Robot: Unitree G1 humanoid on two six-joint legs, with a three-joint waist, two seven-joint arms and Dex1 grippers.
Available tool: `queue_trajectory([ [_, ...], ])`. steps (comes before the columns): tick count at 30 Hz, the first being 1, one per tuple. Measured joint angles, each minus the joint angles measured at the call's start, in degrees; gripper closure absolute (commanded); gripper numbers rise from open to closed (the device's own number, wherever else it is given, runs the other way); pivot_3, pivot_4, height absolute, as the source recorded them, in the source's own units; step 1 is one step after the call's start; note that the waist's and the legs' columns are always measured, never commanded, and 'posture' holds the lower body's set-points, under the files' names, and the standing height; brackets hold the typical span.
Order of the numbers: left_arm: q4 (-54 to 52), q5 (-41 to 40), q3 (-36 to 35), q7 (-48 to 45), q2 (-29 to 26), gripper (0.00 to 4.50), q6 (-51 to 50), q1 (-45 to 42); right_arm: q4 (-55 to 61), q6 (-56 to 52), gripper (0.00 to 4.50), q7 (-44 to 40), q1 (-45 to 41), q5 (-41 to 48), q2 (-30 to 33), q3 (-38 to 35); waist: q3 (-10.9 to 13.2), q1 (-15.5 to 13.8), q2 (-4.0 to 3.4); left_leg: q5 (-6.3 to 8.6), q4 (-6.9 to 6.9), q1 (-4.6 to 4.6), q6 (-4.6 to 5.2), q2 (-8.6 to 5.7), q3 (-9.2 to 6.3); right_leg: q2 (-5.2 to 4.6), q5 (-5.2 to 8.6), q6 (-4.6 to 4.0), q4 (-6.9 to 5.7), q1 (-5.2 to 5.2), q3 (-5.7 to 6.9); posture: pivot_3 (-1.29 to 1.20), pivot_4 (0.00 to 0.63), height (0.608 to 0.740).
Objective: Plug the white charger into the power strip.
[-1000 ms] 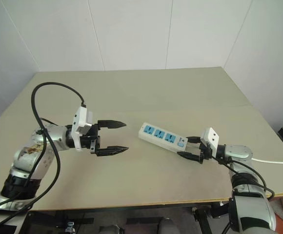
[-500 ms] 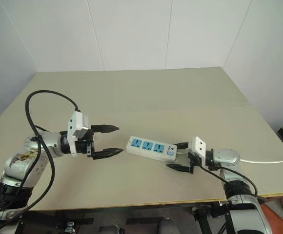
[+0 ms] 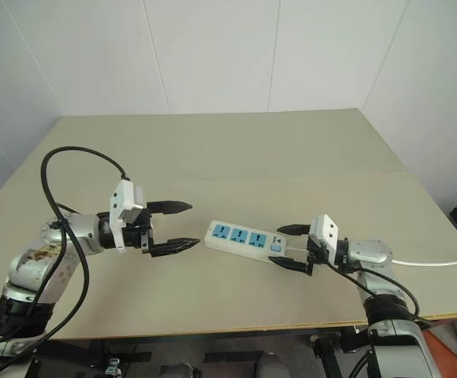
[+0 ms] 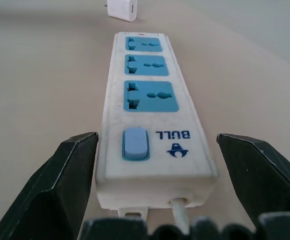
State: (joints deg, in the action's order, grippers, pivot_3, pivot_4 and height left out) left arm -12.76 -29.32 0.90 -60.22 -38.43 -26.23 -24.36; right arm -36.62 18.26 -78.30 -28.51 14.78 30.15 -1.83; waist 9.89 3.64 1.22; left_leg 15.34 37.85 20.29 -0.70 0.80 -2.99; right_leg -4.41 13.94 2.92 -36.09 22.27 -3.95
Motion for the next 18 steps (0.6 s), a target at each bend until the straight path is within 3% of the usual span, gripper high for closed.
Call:
queue_trajectory([
  [18,0.66,0.02,-0.23,0.08,0.27,0.0,0.95,0.02,-3.47,0.23,0.06,2.27,-1.25,-0.01,-3.38,0.02,0.0,-0.02,0.0,0.0,0.0,0.0,0.0,0.0,0.0,0.0,0.0,0.0,0.0,0.0,0.0,0.0,0.15,0.74],
])
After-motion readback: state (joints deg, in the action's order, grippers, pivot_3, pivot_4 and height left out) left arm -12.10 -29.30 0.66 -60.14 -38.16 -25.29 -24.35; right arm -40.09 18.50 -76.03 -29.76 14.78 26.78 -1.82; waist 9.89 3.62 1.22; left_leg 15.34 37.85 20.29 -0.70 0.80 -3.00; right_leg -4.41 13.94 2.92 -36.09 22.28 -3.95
